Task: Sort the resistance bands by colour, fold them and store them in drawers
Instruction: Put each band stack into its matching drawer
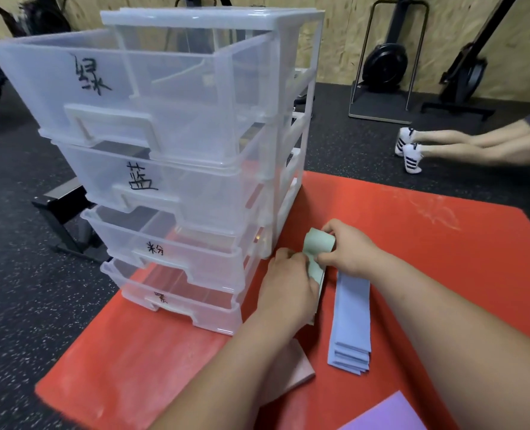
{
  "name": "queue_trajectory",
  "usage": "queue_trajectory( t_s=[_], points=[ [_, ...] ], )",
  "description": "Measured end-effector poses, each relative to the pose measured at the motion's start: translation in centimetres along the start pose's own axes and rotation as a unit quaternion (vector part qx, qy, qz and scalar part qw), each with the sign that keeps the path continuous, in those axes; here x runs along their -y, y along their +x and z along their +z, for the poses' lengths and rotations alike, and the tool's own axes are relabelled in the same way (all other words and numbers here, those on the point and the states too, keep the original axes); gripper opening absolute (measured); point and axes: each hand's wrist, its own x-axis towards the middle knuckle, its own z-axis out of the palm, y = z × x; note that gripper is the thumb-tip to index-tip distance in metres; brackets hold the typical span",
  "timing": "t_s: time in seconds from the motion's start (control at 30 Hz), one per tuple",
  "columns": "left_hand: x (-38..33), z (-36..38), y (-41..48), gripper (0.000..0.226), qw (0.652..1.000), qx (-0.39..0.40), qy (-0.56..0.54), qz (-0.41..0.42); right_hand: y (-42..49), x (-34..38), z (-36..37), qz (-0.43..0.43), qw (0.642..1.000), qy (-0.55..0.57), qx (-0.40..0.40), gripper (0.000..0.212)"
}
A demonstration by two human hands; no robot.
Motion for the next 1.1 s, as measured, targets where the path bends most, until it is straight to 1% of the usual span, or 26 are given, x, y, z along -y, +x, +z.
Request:
queue_trajectory(
  t_s=[0.07,0.17,0.27,0.33,0.4,0.5,0.57,0.63,0.7,0.77,0.83,0.9,0.93,1.03,1.1],
  points=[
    [-0.4,-0.6,-0.1,0.024,0.999,-0.023,-0.038,-0.014,-1.5,0.4,0.1,-0.032,0.998,0.031,-0.033,0.044],
    [-1.6,-2.1,-1.2,0.025,0.984,-0.065,-0.164,-0.039,-3.8,1.3,-0.3,-0.083,0.987,0.109,-0.078,0.044],
    [-3.2,-3.4,-3.0,0.017,0.965,-0.093,-0.244,-0.021,-6.5,2.4,-1.5,-0.1,0.97,0.187,-0.119,0.044],
    [-4.3,-4.3,-4.0,0.016,0.95,-0.12,-0.288,-0.002,-8.2,3.4,-2.7,-0.103,0.952,0.25,-0.143,0.041],
    [-5.4,-5.5,-4.9,0.018,0.941,-0.144,-0.306,0.008,-9.9,4.3,-4.0,-0.105,0.93,0.314,-0.156,0.039],
    [-7.3,-7.7,-6.3,0.02,0.939,-0.164,-0.301,0.014,-12.6,5.9,-5.9,-0.107,0.901,0.387,-0.165,0.034],
    [-8.6,-9.8,-7.2,0.025,0.935,-0.162,-0.316,0.006,-14.8,7.1,-7.0,-0.107,0.884,0.428,-0.156,0.03],
    [-9.3,-11.9,-7.6,0.035,0.93,-0.146,-0.338,-0.008,-16.8,8.3,-7.9,-0.107,0.874,0.453,-0.139,0.028],
    [-9.8,-14.4,-8.3,0.044,0.939,-0.105,-0.327,-0.024,-18.6,9.4,-8.5,-0.112,0.871,0.462,-0.124,0.029],
    [-9.8,-16.9,-9.2,0.052,0.943,-0.059,-0.326,-0.02,-20.2,10.5,-9.2,-0.124,0.867,0.468,-0.115,0.03],
    [-9.6,-19.5,-10.4,0.045,0.942,-0.016,-0.335,-0.001,-21.4,11.7,-9.7,-0.133,0.864,0.474,-0.107,0.031],
    [-9.4,-21.8,-11.7,0.033,0.932,0.023,-0.361,0.016,-22.6,13.2,-10.1,-0.141,0.856,0.487,-0.097,0.031],
    [-9.2,-22.8,-12.2,0.032,0.928,0.032,-0.372,0.019,-23.1,14.0,-10.1,-0.145,0.853,0.493,-0.093,0.031],
    [-9.1,-25.4,-13.8,0.04,0.924,0.027,-0.382,0.016,-24.6,16.3,-9.8,-0.157,0.841,0.511,-0.082,0.039],
    [-9.1,-26.8,-14.8,0.036,0.921,0.007,-0.389,0.01,-25.6,17.9,-9.5,-0.16,0.835,0.522,-0.072,0.043]
  ],
)
